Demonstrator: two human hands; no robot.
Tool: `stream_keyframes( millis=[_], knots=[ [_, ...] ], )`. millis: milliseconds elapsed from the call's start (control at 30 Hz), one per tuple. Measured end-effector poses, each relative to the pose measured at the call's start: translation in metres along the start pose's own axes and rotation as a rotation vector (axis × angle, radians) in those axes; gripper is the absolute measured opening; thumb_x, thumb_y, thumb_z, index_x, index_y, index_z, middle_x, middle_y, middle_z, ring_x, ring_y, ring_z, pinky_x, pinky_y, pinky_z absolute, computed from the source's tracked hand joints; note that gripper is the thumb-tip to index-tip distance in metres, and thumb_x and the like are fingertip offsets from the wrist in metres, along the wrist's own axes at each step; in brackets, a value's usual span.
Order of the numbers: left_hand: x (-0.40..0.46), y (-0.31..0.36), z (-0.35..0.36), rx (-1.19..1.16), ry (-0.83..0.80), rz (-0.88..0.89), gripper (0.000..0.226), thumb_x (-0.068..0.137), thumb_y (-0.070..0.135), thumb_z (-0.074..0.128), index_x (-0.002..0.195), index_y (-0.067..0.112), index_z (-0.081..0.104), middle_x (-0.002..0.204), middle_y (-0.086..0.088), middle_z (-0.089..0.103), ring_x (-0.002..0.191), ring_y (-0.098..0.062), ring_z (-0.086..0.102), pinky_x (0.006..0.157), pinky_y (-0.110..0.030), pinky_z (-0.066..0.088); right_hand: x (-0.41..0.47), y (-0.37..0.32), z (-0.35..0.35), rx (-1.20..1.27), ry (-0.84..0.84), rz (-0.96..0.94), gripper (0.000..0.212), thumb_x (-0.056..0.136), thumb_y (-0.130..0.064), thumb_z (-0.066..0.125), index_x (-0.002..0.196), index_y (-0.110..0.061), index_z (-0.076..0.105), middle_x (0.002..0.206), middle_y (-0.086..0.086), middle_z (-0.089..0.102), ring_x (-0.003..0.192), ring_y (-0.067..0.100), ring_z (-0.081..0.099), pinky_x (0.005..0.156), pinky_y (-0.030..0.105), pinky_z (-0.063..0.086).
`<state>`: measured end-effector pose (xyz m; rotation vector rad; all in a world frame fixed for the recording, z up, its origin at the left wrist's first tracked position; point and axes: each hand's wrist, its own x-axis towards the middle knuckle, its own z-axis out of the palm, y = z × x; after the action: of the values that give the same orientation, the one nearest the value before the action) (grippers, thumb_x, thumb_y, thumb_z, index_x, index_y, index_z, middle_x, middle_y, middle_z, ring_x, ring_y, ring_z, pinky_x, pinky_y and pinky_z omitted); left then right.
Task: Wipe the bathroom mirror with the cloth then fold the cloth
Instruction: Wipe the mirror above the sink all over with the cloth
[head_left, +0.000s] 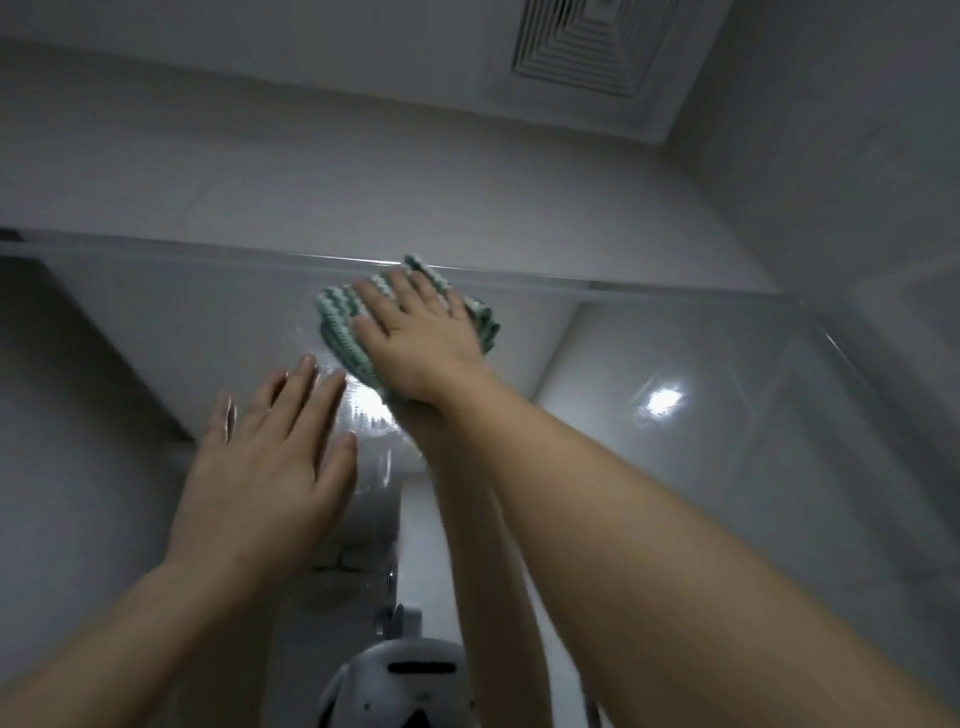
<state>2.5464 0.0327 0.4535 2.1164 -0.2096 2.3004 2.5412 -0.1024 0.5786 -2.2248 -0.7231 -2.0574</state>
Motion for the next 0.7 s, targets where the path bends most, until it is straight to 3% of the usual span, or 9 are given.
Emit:
stream_keyframes(
  millis=[133, 233, 433, 500, 700],
  knots=[
    [0.0, 0.001, -0.004, -0.056, -0.024, -0.01, 0.073, 0.082, 0.06, -0.001, 0.149, 0.031, 0.007, 0.156, 0.009, 0.001, 0.142, -0.007, 0.002, 0.115, -0.039, -0.001, -0.027, 0.066, -0.018, -0.053, 0.038, 0.146, 0.051, 0.1, -0.048, 0.018, 0.149, -0.036, 0.013, 0.159, -0.005, 0.002, 0.146, 0.011, 0.0, 0.118, 0.039, -0.002],
    [0.0, 0.005, -0.006, -0.059, -0.04, -0.021, 0.076, 0.081, 0.059, -0.001, 0.15, 0.029, 0.01, 0.157, 0.006, 0.005, 0.144, -0.014, 0.007, 0.116, -0.042, 0.0, -0.058, 0.103, -0.027, -0.073, 0.072, 0.267, 0.051, 0.1, -0.047, 0.018, 0.15, -0.034, 0.013, 0.159, -0.004, 0.005, 0.146, 0.013, 0.001, 0.118, 0.04, -0.001],
    [-0.002, 0.007, -0.009, -0.049, -0.065, -0.015, 0.067, 0.089, 0.05, 0.009, 0.15, 0.024, 0.015, 0.158, -0.003, 0.011, 0.144, -0.023, 0.011, 0.116, -0.049, 0.005, -0.092, 0.076, -0.021, 0.002, 0.078, 0.597, 0.052, 0.101, -0.042, 0.016, 0.151, -0.03, 0.007, 0.159, 0.003, -0.004, 0.146, 0.021, -0.007, 0.116, 0.046, -0.009],
    [-0.002, 0.007, -0.009, -0.048, -0.09, -0.006, 0.067, 0.089, 0.05, 0.008, 0.15, 0.024, 0.012, 0.158, -0.003, 0.008, 0.145, -0.023, 0.009, 0.116, -0.049, 0.005, -0.092, 0.042, -0.011, 0.005, 0.096, 0.576, 0.052, 0.101, -0.04, 0.016, 0.151, -0.028, 0.007, 0.159, 0.006, -0.004, 0.146, 0.023, -0.007, 0.116, 0.047, -0.01],
    [0.0, 0.003, -0.007, 0.02, -0.107, 0.01, 0.057, 0.1, 0.038, 0.022, 0.151, 0.019, 0.008, 0.159, -0.003, 0.001, 0.145, -0.024, 0.005, 0.115, -0.05, 0.006, -0.115, -0.051, 0.022, -0.005, 0.084, 0.274, 0.052, 0.101, -0.042, 0.016, 0.151, -0.031, 0.004, 0.159, 0.005, -0.007, 0.145, 0.02, -0.012, 0.116, 0.045, -0.012]
  ],
)
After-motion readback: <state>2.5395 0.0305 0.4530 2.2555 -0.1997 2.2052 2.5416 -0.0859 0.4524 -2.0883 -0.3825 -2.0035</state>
